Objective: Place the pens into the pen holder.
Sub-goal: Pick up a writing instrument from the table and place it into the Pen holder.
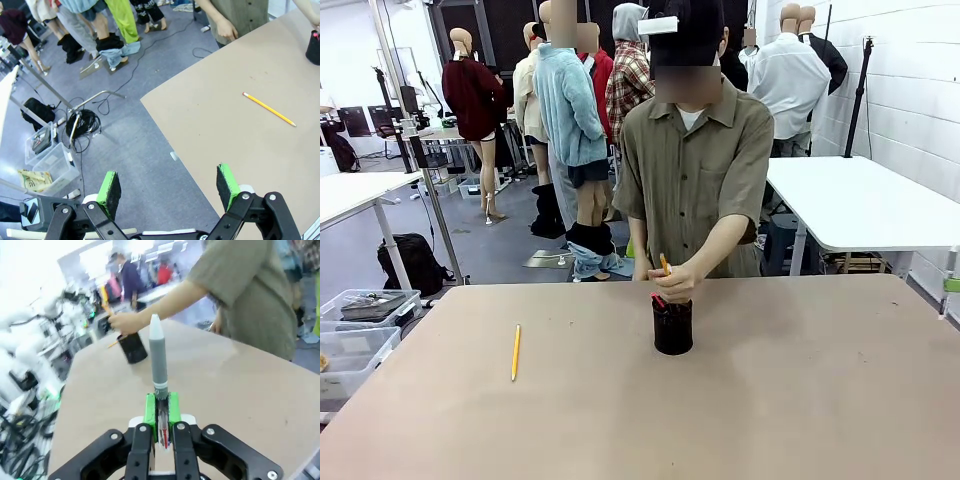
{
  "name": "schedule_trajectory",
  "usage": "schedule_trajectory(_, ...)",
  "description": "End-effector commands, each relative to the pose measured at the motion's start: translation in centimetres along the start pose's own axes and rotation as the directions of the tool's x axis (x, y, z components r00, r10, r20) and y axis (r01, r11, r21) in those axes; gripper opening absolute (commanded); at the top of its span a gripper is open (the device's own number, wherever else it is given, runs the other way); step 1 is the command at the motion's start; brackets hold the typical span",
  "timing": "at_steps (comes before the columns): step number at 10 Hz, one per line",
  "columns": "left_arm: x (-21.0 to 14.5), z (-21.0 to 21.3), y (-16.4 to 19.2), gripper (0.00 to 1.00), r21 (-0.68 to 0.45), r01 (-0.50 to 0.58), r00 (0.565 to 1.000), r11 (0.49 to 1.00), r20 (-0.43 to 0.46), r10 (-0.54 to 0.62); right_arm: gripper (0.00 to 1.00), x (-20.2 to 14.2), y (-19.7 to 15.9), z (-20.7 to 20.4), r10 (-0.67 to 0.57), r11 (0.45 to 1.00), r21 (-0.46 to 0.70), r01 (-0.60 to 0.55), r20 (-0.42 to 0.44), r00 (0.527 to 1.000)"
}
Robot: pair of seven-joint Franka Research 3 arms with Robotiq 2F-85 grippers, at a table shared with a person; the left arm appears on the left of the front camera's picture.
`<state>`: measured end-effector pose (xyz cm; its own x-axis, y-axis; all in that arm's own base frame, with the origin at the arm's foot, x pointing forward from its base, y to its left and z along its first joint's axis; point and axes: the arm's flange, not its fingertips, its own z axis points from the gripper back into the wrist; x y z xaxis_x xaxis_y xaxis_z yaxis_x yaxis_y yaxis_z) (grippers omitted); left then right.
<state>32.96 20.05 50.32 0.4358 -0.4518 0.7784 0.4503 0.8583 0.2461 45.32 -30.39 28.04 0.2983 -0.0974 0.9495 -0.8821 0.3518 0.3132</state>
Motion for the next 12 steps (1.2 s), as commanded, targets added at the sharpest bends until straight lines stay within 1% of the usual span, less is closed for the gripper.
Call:
schedule_trajectory(1,-0.1,-0.2,0.2,1.00,0.009,0.002,1.000,1.000,0.003,-0.002,0.00,-1.2,0.1,-1.8,0.031,0.999,0.010,-0.032,0.073,0.997)
schedule_trajectory(2,-0.1,-0.2,0.2,1.00,0.009,0.002,1.000,1.000,0.003,-0.002,0.00,-1.2,0.2,-2.8,0.043,0.999,-0.013,-0.041,0.117,0.992)
schedule_trajectory(4,-0.1,-0.2,0.2,1.00,0.009,0.002,1.000,1.000,0.003,-0.002,0.00,0.9,1.1,-6.7,0.054,0.999,-0.001,-0.054,0.114,0.992)
schedule_trajectory(6,-0.1,-0.2,0.2,1.00,0.009,0.002,1.000,1.000,0.003,-0.002,0.00,3.9,2.9,-12.2,0.115,0.993,0.030,-0.117,0.067,0.991)
schedule_trajectory(7,-0.1,-0.2,0.2,1.00,0.009,0.002,1.000,1.000,0.003,-0.002,0.00,6.0,3.9,-16.4,0.176,0.982,0.063,-0.178,0.040,0.984)
schedule_trajectory(9,-0.1,-0.2,0.2,1.00,0.009,0.002,1.000,1.000,0.003,-0.002,0.00,9.0,5.6,-23.3,0.219,0.968,0.137,-0.210,-0.053,0.974)
schedule_trajectory(10,-0.1,-0.2,0.2,1.00,0.009,0.002,1.000,1.000,0.003,-0.002,0.00,10.0,6.3,-27.3,0.241,0.950,0.222,-0.219,-0.077,0.967)
schedule_trajectory(11,-0.1,-0.2,0.2,1.00,0.009,0.002,1.000,1.000,0.003,-0.002,0.00,10.9,6.9,-30.6,0.265,0.922,0.312,-0.229,-0.077,0.961)
schedule_trajectory(12,-0.1,-0.2,0.2,1.00,0.009,0.002,1.000,1.000,0.003,-0.002,0.00,11.6,8.0,-33.9,0.312,0.901,0.338,-0.274,-0.065,0.948)
